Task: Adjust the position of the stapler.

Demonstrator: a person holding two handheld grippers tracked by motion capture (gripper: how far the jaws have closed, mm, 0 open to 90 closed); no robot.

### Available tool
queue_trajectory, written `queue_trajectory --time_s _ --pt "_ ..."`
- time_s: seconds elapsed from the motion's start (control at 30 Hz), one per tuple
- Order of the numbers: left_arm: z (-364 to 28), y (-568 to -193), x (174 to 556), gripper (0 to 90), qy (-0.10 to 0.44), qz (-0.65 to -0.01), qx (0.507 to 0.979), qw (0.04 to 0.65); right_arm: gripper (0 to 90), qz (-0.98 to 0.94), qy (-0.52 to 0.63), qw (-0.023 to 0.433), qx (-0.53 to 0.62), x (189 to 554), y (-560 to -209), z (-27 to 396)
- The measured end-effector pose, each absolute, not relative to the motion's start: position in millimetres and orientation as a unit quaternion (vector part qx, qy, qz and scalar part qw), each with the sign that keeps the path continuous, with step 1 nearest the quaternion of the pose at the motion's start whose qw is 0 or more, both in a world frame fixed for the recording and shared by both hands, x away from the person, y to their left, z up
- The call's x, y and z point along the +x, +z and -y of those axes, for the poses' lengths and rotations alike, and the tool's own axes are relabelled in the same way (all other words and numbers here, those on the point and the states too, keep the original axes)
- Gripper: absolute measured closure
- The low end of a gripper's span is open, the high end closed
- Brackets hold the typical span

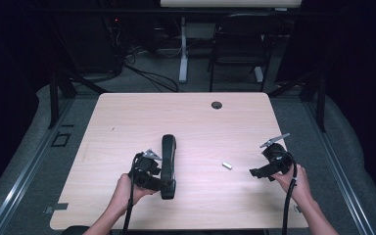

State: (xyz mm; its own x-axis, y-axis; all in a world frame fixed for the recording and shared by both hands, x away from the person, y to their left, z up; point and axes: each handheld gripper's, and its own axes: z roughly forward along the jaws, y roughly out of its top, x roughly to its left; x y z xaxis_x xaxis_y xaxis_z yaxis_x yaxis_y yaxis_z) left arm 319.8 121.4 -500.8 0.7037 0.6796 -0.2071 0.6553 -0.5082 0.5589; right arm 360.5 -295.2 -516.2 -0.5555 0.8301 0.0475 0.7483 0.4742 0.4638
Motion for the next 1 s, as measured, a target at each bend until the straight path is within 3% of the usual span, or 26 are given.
queue_trajectory --time_s 1.0 --pt "-90.3 -502.8 322.1 17.6 0.038 -0.38 0.87 0.312 7.8 -0.85 0.236 0.1 0.46 358.4 -505.4 287.6"
